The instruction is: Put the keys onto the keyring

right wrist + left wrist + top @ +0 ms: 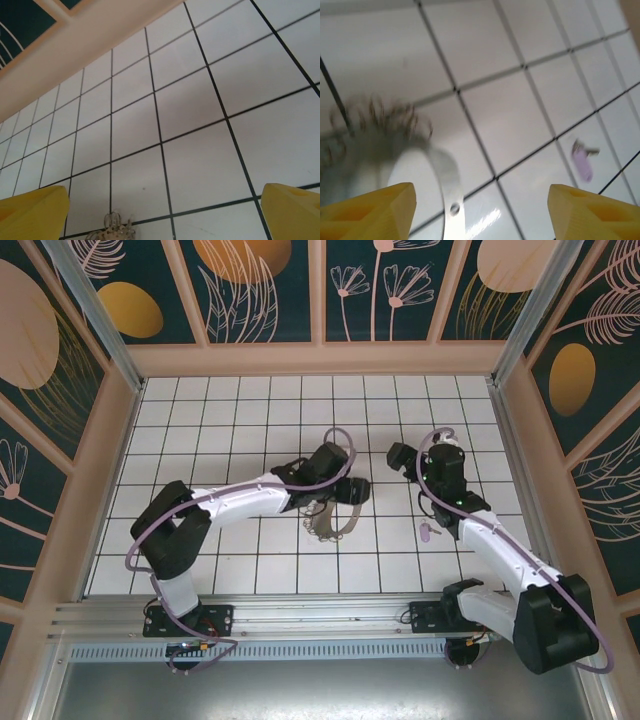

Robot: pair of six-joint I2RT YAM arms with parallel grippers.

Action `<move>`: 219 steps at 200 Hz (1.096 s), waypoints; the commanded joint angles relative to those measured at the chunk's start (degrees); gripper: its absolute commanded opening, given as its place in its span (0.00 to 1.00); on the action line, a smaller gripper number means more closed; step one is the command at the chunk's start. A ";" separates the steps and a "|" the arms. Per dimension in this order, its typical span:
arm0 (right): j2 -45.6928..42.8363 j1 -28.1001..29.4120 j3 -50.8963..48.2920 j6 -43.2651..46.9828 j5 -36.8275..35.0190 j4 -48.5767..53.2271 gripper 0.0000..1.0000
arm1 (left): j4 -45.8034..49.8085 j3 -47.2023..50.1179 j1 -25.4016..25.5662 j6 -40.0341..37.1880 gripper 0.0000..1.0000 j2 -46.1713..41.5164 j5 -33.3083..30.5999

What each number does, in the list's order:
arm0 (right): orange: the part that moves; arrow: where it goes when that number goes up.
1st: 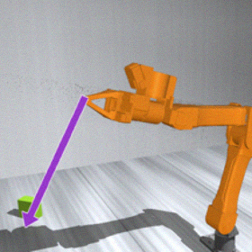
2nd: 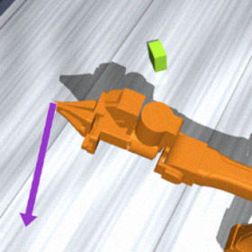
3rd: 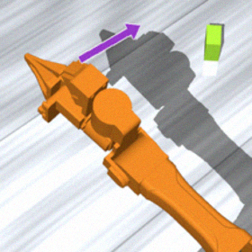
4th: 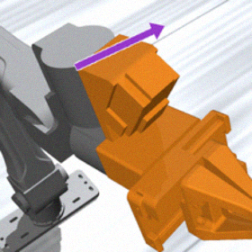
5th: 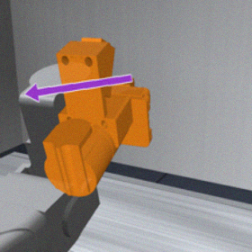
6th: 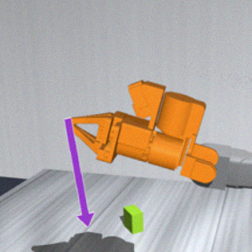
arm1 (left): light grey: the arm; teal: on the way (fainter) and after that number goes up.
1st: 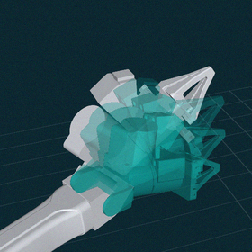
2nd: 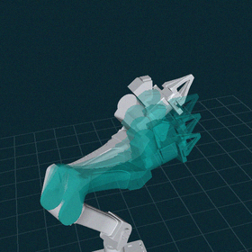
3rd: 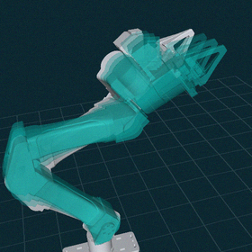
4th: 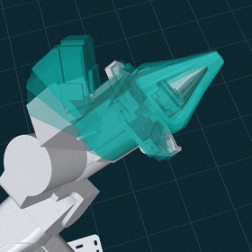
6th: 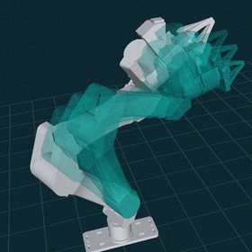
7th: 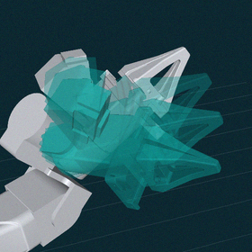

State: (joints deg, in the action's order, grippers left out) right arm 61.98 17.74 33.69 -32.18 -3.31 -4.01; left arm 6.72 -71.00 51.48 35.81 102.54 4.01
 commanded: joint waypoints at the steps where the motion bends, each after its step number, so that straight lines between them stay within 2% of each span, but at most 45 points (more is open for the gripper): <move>1: 1.83 -0.35 0.66 -2.43 3.98 2.32 0.99 | 4.43 -4.89 -0.65 -5.75 0.72 -0.98 -6.85; 17: 2.45 -0.33 -0.74 -2.77 6.07 1.30 0.99 | 4.36 -6.63 -2.22 -8.09 0.73 0.23 -7.03; 33: 2.71 -0.37 -2.23 -3.65 6.89 0.86 0.98 | 3.22 -7.52 -4.59 -10.12 0.72 1.69 -3.94; 57: 2.93 -0.42 -4.08 -4.54 8.11 0.38 0.93 | 2.33 -8.57 -7.08 -14.50 0.63 3.52 1.46; 82: 3.15 -0.69 -5.29 -4.99 8.93 0.13 0.87 | 4.61 -10.50 -7.49 -18.70 0.52 5.77 6.11; 98: 3.50 -1.24 -5.48 -4.99 8.85 0.20 0.85 | 5.30 -10.67 -7.36 -19.10 0.49 6.99 9.87; 116: 4.18 -2.14 -5.18 -4.78 8.94 0.30 0.85 | 4.81 -9.43 -7.32 -17.63 0.48 7.33 11.29; 140: 5.57 -3.59 -4.40 -3.71 8.76 0.57 0.87 | 2.50 -6.59 -6.44 -15.01 0.47 6.49 10.97; 174: 7.93 -5.32 -2.87 -2.39 7.82 1.37 0.98 | 1.89 -6.13 -2.64 -13.13 0.45 7.56 7.10; 219: 6.67 -7.34 -2.04 -1.14 6.55 4.07 0.99 | 3.21 -9.10 -0.09 -9.44 0.45 11.34 -1.95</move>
State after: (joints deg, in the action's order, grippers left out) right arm 69.89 11.79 29.98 -34.83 4.14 -1.83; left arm 9.39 -77.60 51.03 23.44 111.37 8.49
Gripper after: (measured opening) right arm 0.987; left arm 0.450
